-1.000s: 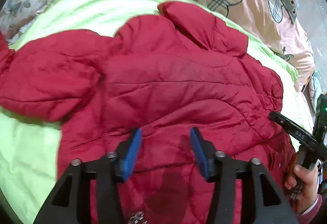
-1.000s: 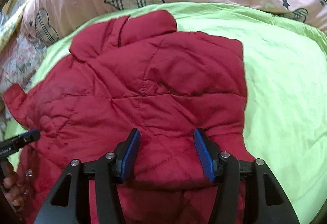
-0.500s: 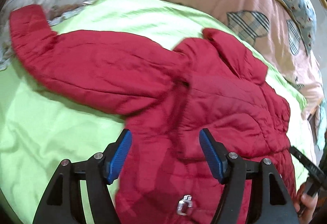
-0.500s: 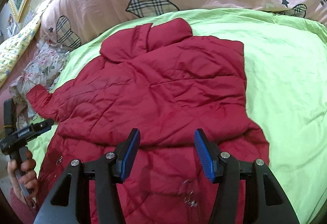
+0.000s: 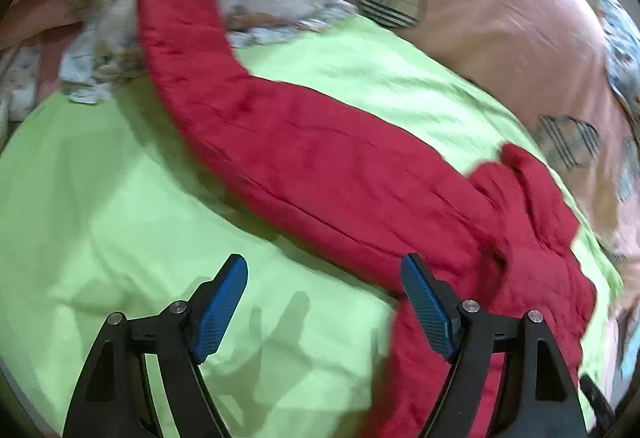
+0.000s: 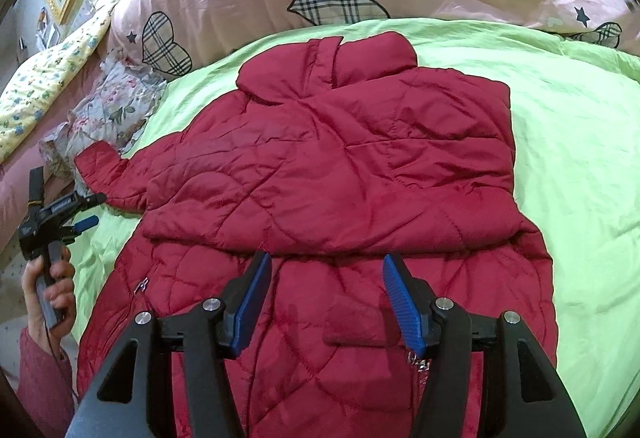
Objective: Fold large clothes
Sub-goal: 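Close the left gripper on the sleeve cuff, then lift the sleeve and fold it across the jacket body with the left gripper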
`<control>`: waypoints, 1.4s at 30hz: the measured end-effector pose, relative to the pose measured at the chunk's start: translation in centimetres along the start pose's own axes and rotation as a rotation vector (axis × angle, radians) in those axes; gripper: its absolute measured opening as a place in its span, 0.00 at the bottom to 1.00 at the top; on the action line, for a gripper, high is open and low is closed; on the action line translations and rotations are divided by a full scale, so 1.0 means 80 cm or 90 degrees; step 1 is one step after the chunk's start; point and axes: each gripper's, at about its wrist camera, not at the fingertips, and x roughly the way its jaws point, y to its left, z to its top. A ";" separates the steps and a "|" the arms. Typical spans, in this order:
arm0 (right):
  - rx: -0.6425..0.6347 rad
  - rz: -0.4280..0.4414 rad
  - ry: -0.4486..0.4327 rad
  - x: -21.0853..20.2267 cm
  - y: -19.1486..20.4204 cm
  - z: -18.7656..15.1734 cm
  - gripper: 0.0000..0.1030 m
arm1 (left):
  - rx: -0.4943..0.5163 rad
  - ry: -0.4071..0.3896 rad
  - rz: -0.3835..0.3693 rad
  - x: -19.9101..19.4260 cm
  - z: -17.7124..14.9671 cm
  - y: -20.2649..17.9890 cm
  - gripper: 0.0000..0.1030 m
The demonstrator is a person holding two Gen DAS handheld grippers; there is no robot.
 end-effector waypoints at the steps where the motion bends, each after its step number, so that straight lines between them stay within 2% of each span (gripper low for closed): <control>1: -0.002 0.000 -0.001 -0.001 0.002 -0.001 0.58 | -0.006 -0.004 0.008 0.001 0.004 0.005 0.77; 8: -0.003 0.006 -0.003 -0.002 0.006 -0.005 0.58 | -0.056 -0.030 0.086 0.015 0.030 0.043 0.77; 11: -0.003 0.008 0.004 0.001 0.007 -0.007 0.58 | -0.076 -0.040 0.094 0.025 0.042 0.051 0.77; 16: -0.001 0.009 0.006 0.001 0.006 -0.010 0.58 | -0.084 -0.080 0.139 0.045 0.078 0.061 0.77; 19: -0.001 0.006 0.007 0.000 0.006 -0.011 0.58 | -0.101 -0.086 0.153 0.059 0.096 0.073 0.76; 20: -0.001 0.006 0.007 0.000 0.005 -0.011 0.58 | -0.108 -0.086 0.149 0.064 0.101 0.077 0.74; 22: 0.000 0.006 0.008 0.000 0.005 -0.011 0.58 | -0.112 -0.090 0.136 0.070 0.109 0.081 0.54; 23: 0.001 0.005 0.008 0.001 0.005 -0.012 0.58 | -0.110 -0.087 0.116 0.073 0.113 0.081 0.29; 24: 0.001 0.005 0.008 0.001 0.005 -0.012 0.58 | -0.112 -0.081 0.096 0.075 0.116 0.081 0.21; 26: 0.001 0.006 0.008 0.000 0.005 -0.013 0.58 | -0.108 -0.091 0.078 0.070 0.117 0.078 0.14; 29: -0.001 0.010 0.006 0.000 0.007 -0.013 0.58 | -0.088 -0.107 0.049 0.055 0.112 0.063 0.10; 35: 0.005 0.014 0.008 0.000 0.008 -0.014 0.58 | -0.035 -0.137 -0.015 0.013 0.083 0.018 0.09; 42: 0.008 0.012 0.002 -0.009 0.006 -0.016 0.58 | 0.021 -0.156 -0.128 -0.043 0.038 -0.037 0.08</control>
